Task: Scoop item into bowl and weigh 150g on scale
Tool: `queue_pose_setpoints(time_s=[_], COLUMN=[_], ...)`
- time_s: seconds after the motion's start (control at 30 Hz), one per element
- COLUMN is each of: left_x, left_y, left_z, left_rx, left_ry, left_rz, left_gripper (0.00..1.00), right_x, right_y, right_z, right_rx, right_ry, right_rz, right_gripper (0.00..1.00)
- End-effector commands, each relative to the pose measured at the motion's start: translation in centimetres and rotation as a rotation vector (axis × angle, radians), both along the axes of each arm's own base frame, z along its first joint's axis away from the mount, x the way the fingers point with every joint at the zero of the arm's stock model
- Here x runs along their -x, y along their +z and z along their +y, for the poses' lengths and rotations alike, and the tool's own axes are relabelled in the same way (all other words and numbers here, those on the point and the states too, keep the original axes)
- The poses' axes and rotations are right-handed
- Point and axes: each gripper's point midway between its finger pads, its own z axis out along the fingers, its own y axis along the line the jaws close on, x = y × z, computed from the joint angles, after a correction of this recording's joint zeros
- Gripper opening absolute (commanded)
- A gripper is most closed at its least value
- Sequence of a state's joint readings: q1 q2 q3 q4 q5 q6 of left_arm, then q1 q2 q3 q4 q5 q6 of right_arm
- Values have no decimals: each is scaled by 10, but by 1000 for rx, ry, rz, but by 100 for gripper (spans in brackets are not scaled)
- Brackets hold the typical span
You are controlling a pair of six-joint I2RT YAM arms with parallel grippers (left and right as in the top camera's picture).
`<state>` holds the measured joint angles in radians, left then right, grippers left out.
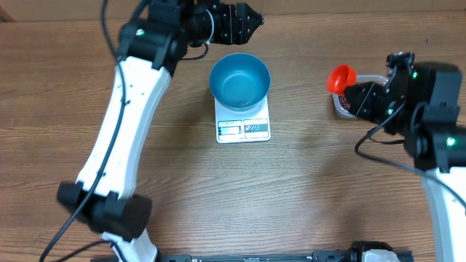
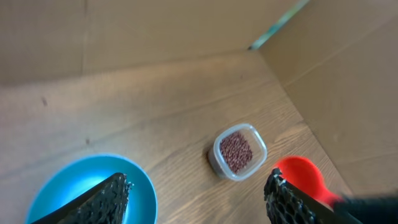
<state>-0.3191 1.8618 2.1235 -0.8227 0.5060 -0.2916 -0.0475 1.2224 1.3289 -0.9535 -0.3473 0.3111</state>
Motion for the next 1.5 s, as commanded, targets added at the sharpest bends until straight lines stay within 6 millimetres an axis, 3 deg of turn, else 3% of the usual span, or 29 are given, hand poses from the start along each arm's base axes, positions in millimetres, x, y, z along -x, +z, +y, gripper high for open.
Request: queue_pose_setpoints(time_s=[0.0, 0.03, 0.07, 0.1, 0.3, 0.4, 0.6, 0.73, 0.83, 1.0, 1.17, 1.27, 1.47], left_x=[20, 24, 32, 35, 60, 79, 119, 138, 150, 149, 120, 116, 98], left_y=[44, 43, 33, 27, -42, -65, -140, -170, -201, -252, -274, -292, -316], left_z=[4, 3, 4, 4, -12, -30, -63, -71, -61, -44, -29, -27, -15], left_rx=[-18, -17, -27, -39, -289, -409, -543, -611, -632, -765, -878, -980, -1094], left_ry=[-43, -54, -64, -63, -36, -45, -163, -168, -163, -228, -138, -243, -166], left_rz=[-150, -137, -83, -58, 98, 105, 165, 105, 110, 43, -74, -123, -136], left_gripper=[70, 63, 23, 4, 4, 5, 5, 5, 4, 4, 4, 4, 4], right_x=[-8, -8, -8, -8, -2, -1, 2, 3, 3, 2, 4, 4, 5], right_y=[8, 8, 7, 7, 3, 2, -1, -1, -1, -1, -2, -3, -3], right_z=[-22, -26, -37, -41, -71, -73, -72, -72, -72, -72, -72, -72, -72], right_rx=[68, 68, 67, 67, 57, 56, 53, 53, 53, 53, 52, 53, 54], right_ry=[-19, -32, -63, -76, -161, -167, -167, -167, -167, -167, -167, -164, -165], right_rz=[-13, -12, -8, -5, 22, 30, 48, 49, 49, 48, 54, 58, 60], right_gripper=[4, 4, 4, 4, 4, 4, 4, 4, 4, 4, 4, 4, 4])
